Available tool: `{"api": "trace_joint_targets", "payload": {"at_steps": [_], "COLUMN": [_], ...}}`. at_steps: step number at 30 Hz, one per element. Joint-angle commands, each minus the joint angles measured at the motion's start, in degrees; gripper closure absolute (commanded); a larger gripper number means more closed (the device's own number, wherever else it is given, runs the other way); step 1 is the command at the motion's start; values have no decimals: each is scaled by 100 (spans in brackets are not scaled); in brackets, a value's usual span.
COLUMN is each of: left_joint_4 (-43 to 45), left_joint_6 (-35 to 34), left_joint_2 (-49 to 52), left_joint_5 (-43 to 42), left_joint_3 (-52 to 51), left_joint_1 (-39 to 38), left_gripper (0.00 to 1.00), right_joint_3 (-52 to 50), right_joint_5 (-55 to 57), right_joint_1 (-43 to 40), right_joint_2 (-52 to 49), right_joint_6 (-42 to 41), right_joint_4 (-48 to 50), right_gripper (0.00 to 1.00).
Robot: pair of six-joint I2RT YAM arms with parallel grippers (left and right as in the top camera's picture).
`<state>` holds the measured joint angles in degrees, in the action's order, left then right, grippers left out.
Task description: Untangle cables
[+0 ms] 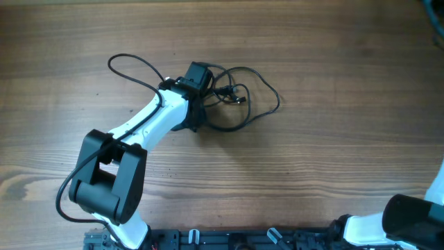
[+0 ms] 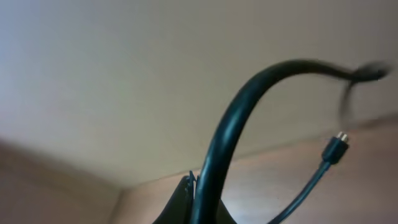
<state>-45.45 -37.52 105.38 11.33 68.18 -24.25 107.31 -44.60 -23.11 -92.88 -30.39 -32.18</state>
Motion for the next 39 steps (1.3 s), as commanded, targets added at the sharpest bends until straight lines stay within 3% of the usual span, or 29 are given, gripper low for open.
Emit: {"api": "trace_joint_targets", "payload": {"at_steps": [1,5,7,11,13,21,26,31,39], "left_joint_4": [-7,140,267,323,323,365,361,367,369], "left_joint_6": [129,107,107,109,107,109,107,107,109], "left_joint_2": [61,61,61,61,61,61,61,61,61], "left_joint_5": [138,26,-151,-208,-208,-273,-275,-275,-273], "left_joint_3": [-74,-74,-74,-74,-74,-74,-74,-74,-74], "left_joint_1": [33,31,33,31,31,26,26,26,26], "left_gripper": [96,96,96,96,96,95,95,95,94], "right_joint_3": [81,81,81,81,81,203,203,203,201], "right_joint_5": [1244,3012,3338,3416,2994,2500,3230,4229,4339], "right_joint_1": [-409,-761,-1023,-1563,-1668,-1523,-1189,-782,-769], "right_joint_2": [50,-114,-269,-723,-914,-966,-1147,-1779,-3080], "right_joint_6": [396,697,743,592,575,-22,334,861,1054], "right_joint_4": [-887,-1696,-1801,-1722,-1239,378,715,393,-369], "right_gripper": [96,96,96,96,96,96,96,96,96]}}
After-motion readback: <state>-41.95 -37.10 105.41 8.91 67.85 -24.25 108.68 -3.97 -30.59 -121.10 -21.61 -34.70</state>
